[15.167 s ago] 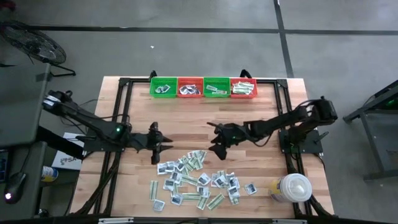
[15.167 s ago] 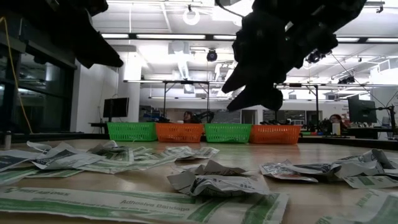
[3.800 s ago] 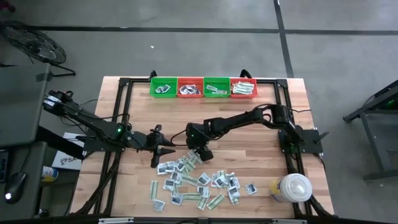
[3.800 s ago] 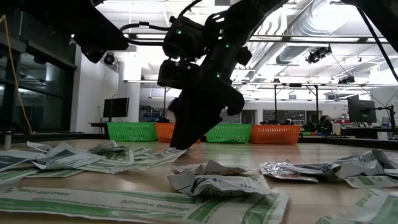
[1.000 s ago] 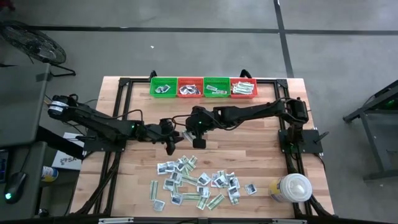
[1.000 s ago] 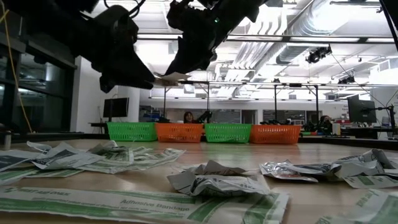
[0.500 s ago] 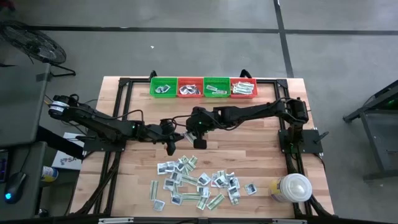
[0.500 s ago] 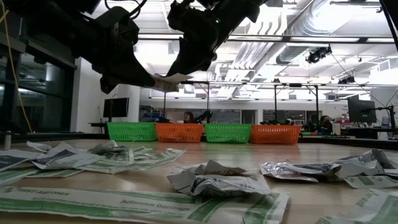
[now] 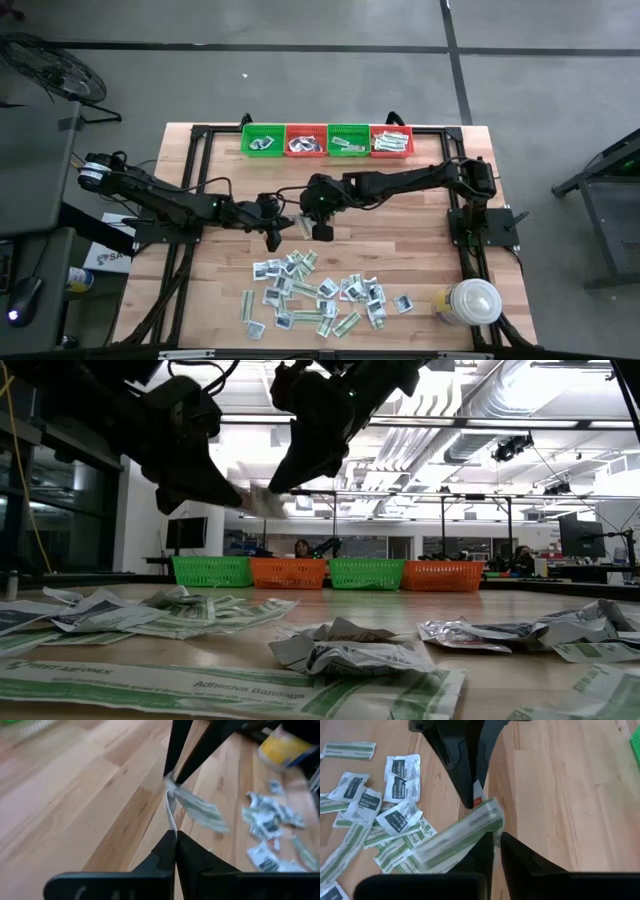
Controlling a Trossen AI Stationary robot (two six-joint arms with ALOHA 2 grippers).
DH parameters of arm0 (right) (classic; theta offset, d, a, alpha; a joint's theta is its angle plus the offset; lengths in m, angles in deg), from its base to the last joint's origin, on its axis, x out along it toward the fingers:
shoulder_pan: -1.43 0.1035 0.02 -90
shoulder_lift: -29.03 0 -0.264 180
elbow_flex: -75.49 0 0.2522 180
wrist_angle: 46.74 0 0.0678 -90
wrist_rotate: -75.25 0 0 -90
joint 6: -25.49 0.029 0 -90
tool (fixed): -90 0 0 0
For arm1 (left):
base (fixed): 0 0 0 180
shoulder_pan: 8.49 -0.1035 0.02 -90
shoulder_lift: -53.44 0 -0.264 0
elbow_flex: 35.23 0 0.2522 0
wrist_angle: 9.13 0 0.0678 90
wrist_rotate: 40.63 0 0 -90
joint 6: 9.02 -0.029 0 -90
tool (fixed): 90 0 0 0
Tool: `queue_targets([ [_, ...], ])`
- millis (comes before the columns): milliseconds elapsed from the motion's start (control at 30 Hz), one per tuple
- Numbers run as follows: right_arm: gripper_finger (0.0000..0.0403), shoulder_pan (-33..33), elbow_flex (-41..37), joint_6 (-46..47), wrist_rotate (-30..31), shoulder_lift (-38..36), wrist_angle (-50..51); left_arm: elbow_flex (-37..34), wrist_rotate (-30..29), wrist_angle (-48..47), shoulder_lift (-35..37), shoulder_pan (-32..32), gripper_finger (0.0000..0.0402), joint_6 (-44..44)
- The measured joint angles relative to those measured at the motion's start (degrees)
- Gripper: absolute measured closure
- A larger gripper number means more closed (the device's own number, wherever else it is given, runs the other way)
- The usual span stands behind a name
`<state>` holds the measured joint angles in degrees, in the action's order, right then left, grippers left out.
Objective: Pick & Place First Aid Supplies
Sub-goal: Put the orange ointment pack in the right green bin
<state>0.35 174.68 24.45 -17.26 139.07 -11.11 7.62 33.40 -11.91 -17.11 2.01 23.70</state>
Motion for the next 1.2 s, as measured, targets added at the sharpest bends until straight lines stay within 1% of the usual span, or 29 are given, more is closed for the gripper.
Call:
queue_targets([
  [100,0.0359,0.0,0.0,-0.13,0.0,0.0,0.25,0.0,0.0,-1.5,-0.01,0.0,0.0401,0.05],
  [200,0.0355,-0.02,0.0,-0.31,-0.66,0.0,0.67,0.0,0.0,-1.83,0.0,0.0,0.0401,-0.08],
  [267,0.0363,-0.04,0.0,-0.28,-0.75,0.0,1.14,0.0,-0.02,-1.55,0.01,0.0,0.0401,-0.55],
  [367,0.0392,-0.04,0.0,-0.33,-0.92,0.0,1.41,0.0,-0.02,-1.59,0.01,0.0,0.0401,-0.64],
  [433,0.0399,-0.04,0.0,-0.28,-0.88,0.0,1.42,0.0,-0.02,-1.59,0.01,0.0,0.0401,-0.75],
  [533,0.0384,-0.04,0.0,2.21,1.02,0.0,2.67,0.0,-0.04,-1.53,0.01,0.0,0.0401,-0.99],
  [600,0.0369,-0.04,0.0,4.11,3.33,-0.13,4.97,0.0,-0.04,-1.43,0.01,0.0,0.0401,-1.01],
  [667,0.0356,-0.04,0.0,4.6,4.17,-0.58,7.45,0.0,-0.05,-0.95,0.01,0.0,0.0401,-1.32],
  [800,0.0335,-0.07,0.0,6.13,5.89,-3.17,10.26,0.0,-0.35,-0.93,0.01,0.0,0.0402,-1.61],
  [933,0.033,-0.04,0.02,7.51,7.45,-6.6,15.48,0.0,-1.17,-0.84,0.01,-0.08,0.0401,-2.42],
  [1067,0.033,-0.04,0.02,8.57,9.65,-10.16,23.35,0.0,-1.28,-0.77,0.02,-1.38,0.0401,-2.78],
  [1200,0.033,-0.06,0.02,8.95,10.8,-11.65,28.46,-0.02,0.22,-0.42,0.68,-3.8,0.0401,-4.48],
])
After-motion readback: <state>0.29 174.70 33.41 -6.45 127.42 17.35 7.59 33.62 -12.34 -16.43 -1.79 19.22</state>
